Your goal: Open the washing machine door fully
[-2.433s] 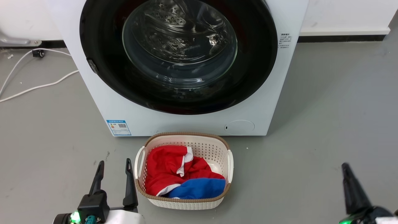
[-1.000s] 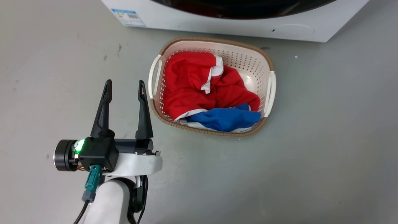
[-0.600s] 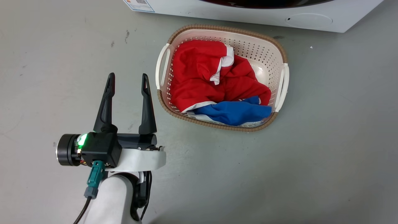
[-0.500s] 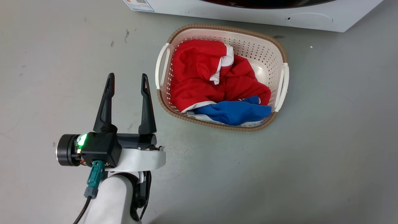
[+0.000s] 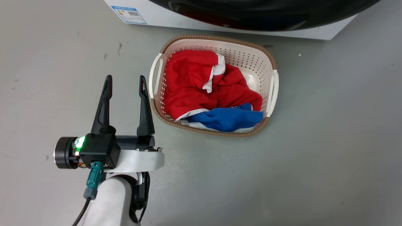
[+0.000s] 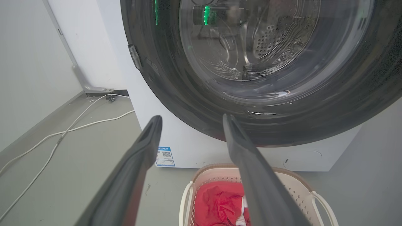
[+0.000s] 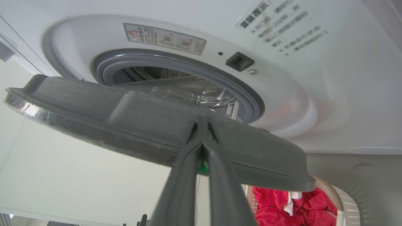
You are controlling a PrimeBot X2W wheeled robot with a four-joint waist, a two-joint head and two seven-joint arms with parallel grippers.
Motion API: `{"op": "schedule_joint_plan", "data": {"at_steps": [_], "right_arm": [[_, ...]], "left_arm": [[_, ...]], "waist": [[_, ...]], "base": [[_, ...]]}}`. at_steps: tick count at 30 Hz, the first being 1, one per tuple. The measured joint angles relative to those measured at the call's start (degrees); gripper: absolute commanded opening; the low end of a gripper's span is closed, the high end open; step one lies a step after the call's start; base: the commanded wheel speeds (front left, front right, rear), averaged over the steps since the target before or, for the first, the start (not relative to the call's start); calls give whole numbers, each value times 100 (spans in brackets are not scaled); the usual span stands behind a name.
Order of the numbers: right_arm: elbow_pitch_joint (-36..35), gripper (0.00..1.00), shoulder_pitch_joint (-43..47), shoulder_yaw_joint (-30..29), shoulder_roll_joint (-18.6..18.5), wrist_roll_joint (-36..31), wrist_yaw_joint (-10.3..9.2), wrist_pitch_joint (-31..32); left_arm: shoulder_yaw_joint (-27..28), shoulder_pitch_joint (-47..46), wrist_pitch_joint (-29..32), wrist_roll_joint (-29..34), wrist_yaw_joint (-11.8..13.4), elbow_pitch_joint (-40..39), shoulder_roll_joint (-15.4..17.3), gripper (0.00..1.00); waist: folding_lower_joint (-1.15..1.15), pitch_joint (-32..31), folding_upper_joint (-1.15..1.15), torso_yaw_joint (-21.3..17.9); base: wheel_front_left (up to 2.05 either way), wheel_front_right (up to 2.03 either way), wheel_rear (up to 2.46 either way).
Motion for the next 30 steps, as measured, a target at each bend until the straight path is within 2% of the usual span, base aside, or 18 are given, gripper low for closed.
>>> {"op": "schedule_joint_plan", "data": {"at_steps": [12,30], "right_arm": [[-697,0,964,104,153,97,1,125],[-2386,0,3217,272,611,307,8,-79]], "left_arm": [[109,149,0,88,-65,37,0,100],[213,473,0,123,-66,77,1,100]], "waist": [[-1,-323,0,-135],[-1,-912,0,-158]], "base": [[0,0,0],[0,0,0]]}}
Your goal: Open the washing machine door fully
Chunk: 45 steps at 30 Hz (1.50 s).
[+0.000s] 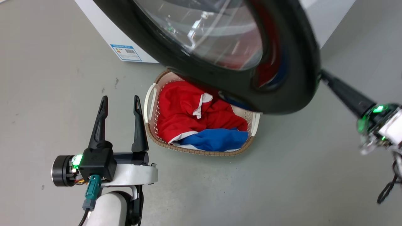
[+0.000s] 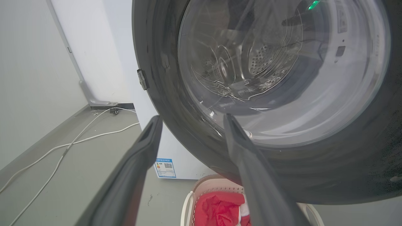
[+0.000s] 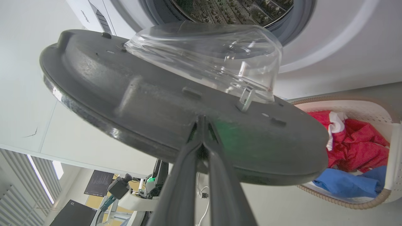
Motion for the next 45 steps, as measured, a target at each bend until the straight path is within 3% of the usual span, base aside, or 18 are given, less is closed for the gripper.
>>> {"op": "schedule_joint_plan", "data": {"at_steps": [18,21,34,45], "right_arm": [[-906,0,1582,944,762,15,15,-227],[-888,0,1550,1256,1049,-43,0,-226],[-539,0,1600,1971,1292,-134,1,-107],[-171,0,1597,2245,1514,-125,0,-301]], "left_arm": [[64,241,0,1,-9,41,-2,100],[63,302,0,1,-8,62,1,100],[86,424,0,8,-36,75,-2,100],[124,547,0,32,-44,116,-2,100]], "waist": [[0,-436,0,63],[1,-517,0,83],[1,-755,0,249],[1,-943,0,250]], "base": [[0,0,0],[0,0,0],[0,0,0],[0,0,0]]}}
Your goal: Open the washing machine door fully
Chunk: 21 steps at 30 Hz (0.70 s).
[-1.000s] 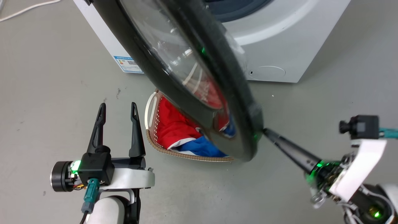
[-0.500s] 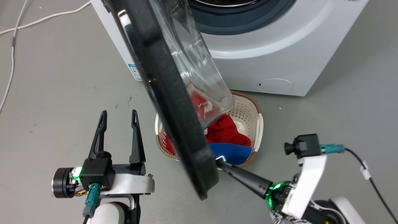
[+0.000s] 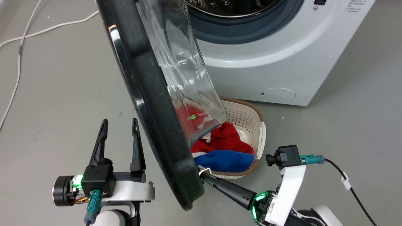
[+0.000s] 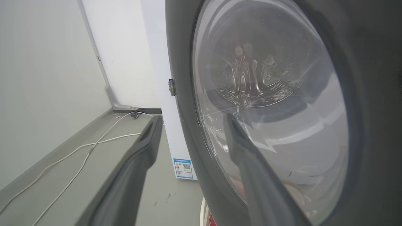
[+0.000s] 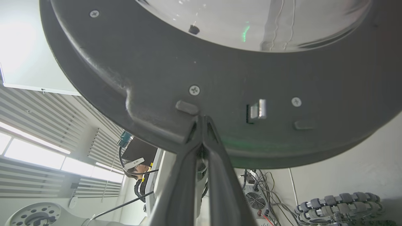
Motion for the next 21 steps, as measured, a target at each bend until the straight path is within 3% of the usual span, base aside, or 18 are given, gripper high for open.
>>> {"op": "schedule_joint_plan", "data": {"at_steps": [3,5,6,7,8,13,18,21], "right_arm": [[-19,0,48,-85,2,-59,0,-246],[-87,55,85,-203,-11,-133,0,-497],[-144,55,96,-264,-20,-202,0,-651],[-208,94,114,-337,-34,-297,0,-837],[-274,100,137,-393,-56,-383,0,-1013],[-558,100,239,-692,-265,-1092,0,-2225],[-443,100,355,-1106,-480,-2022,1,-3821],[-292,100,410,-1391,-628,-2805,1,-4390]], "left_arm": [[33,54,0,25,-5,13,-1,100],[75,115,0,37,-10,33,0,100],[96,137,0,53,-18,43,1,100],[110,159,0,68,-35,46,2,100],[127,186,0,69,-35,45,3,100],[176,352,0,109,-66,53,15,100],[235,508,0,125,-77,42,42,100],[280,587,0,125,-92,32,69,100]], "waist": [[0,-99,0,-32],[0,-176,0,-63],[0,-216,0,-81],[0,-259,0,-101],[0,-302,0,-123],[0,-518,0,-255],[0,-722,0,-381],[0,-825,0,-458]], "base": [[0,0,0],[0,0,0],[0,0,0],[0,0,0],[0,0,0],[0,0,0],[0,0,0],[0,0,0]]}}
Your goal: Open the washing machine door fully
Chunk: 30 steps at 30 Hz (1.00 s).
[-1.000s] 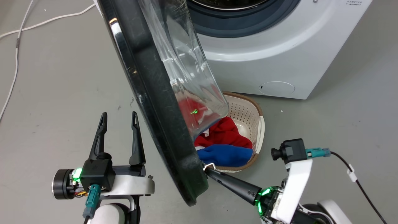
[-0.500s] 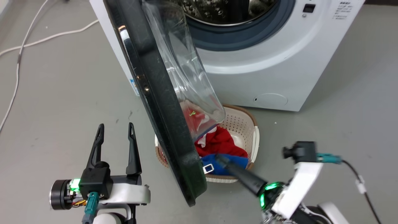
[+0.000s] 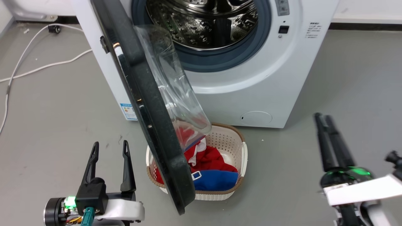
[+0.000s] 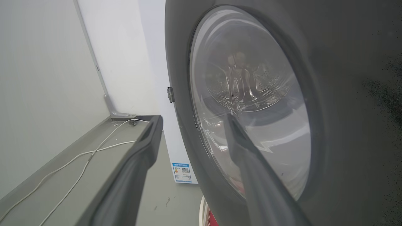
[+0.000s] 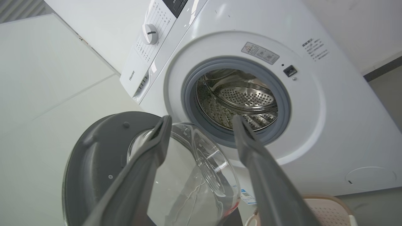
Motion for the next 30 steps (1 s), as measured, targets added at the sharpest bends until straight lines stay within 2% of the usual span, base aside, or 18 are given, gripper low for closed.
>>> {"op": "schedule_joint_plan", "data": {"at_steps": [3,6,8,10,13,20,30], "right_arm": [[136,100,90,-536,16,-1122,0,-112],[-5,100,160,-1336,319,-2565,0,-131],[-111,100,276,-1667,535,-3455,0,-130],[-205,100,413,-1805,686,-4220,3,-129],[-313,100,569,-1987,846,-4923,9,-130],[-171,100,1141,-2070,1010,-5415,9,-130],[99,100,1540,-2029,1029,-5064,9,-130]], "left_arm": [[31,62,0,0,-25,2,19,100],[51,111,0,0,-41,-10,25,100],[49,127,0,1,-42,-24,23,100],[48,145,0,3,-42,-31,22,100],[46,182,0,10,-45,-36,21,100],[36,229,0,27,-65,-26,19,100],[20,355,0,-31,-125,31,0,100]], "waist": [[0,-78,0,-73],[0,-122,0,-130],[0,-137,0,-147],[0,-147,0,-158],[0,-169,0,-174],[0,-246,0,-174],[0,-380,0,-176]], "base": [[0,0,0],[0,0,0],[0,0,0],[0,0,0],[0,0,0],[0,0,0],[0,0,0]]}}
